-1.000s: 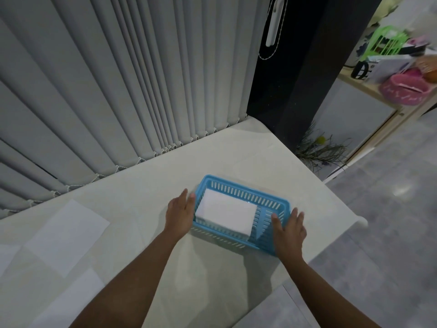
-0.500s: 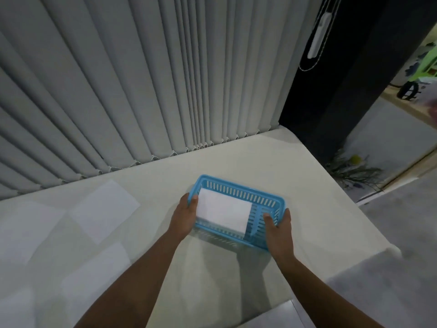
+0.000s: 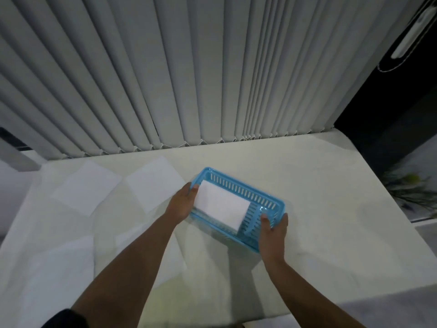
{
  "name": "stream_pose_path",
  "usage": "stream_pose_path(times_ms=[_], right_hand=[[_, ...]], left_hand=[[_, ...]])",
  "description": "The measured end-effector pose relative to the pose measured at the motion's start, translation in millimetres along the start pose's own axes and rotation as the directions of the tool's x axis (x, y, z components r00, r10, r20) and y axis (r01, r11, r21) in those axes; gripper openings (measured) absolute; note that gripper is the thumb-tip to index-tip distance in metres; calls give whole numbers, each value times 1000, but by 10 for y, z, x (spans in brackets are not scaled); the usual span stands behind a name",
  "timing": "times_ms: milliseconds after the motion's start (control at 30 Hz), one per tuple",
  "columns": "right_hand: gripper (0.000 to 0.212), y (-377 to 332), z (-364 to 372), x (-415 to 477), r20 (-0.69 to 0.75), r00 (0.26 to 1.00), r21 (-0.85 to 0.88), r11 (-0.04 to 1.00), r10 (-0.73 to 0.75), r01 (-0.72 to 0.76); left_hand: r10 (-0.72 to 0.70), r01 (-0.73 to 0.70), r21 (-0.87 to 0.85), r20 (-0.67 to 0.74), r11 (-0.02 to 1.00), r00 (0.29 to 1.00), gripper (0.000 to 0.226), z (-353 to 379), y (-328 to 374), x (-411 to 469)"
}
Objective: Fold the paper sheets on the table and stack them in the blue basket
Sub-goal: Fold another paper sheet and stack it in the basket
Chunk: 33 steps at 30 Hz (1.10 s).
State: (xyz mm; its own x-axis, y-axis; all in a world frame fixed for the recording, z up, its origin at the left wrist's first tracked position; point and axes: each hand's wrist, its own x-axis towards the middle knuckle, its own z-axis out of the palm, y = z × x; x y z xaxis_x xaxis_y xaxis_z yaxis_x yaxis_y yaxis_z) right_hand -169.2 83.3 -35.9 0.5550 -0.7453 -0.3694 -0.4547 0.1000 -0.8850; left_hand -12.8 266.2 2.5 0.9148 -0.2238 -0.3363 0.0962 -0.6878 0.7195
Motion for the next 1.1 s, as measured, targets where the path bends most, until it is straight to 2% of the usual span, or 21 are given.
stream_pose_path(times_ms=[133, 200, 300, 367, 433, 567, 667, 800, 933, 1033, 1100], right_hand=[[84, -2, 12, -130, -12, 1000, -11, 1000, 8, -8], [80, -30, -6, -158, -40, 999, -120, 993, -25, 20], [77, -149, -8, -261, -87, 970, -429, 887, -226, 169], [73, -228, 48, -383, -73, 907, -555, 773, -415, 309], [72, -274, 142, -492, -4, 842, -625, 659, -539, 419], [61, -443, 457, -773, 231, 797, -653, 518, -558, 552], [50, -467, 796, -935, 410, 678, -651, 325, -610, 686], [44, -426, 1306, -1021, 621, 538, -588, 115, -571, 801], [46, -370, 1804, -980, 817, 434, -482, -39, -379, 875], [50, -318, 2079, -939, 863, 444, -466, -45, -240, 883], [51, -317, 2192, -906, 861, 471, -486, -37, -195, 873]], left_hand=[[-34, 36, -38, 57, 999, 998, 56, -60, -90, -7], [-22, 25, -43, 73, 999, 997, 59, -90, -164, -22], [-8, 9, 34, -23, 999, 1000, 58, -163, -324, -80], [-21, 29, 59, -130, 998, 991, 54, -260, -448, -141], [-33, 45, 60, -191, 997, 981, 50, -387, -583, -220], [-76, 108, 111, -262, 988, 962, 44, -669, -938, -427], [-108, 157, 200, -234, 967, 966, 44, -834, -1251, -608], [-127, 176, 227, -215, 958, 968, 47, -954, -1561, -797], [-89, 127, 294, -139, 947, 986, 52, -972, -1721, -821], [-42, 86, 386, -122, 918, 992, 54, -955, -1762, -774], [-52, 91, 368, -115, 926, 992, 55, -956, -1774, -710]])
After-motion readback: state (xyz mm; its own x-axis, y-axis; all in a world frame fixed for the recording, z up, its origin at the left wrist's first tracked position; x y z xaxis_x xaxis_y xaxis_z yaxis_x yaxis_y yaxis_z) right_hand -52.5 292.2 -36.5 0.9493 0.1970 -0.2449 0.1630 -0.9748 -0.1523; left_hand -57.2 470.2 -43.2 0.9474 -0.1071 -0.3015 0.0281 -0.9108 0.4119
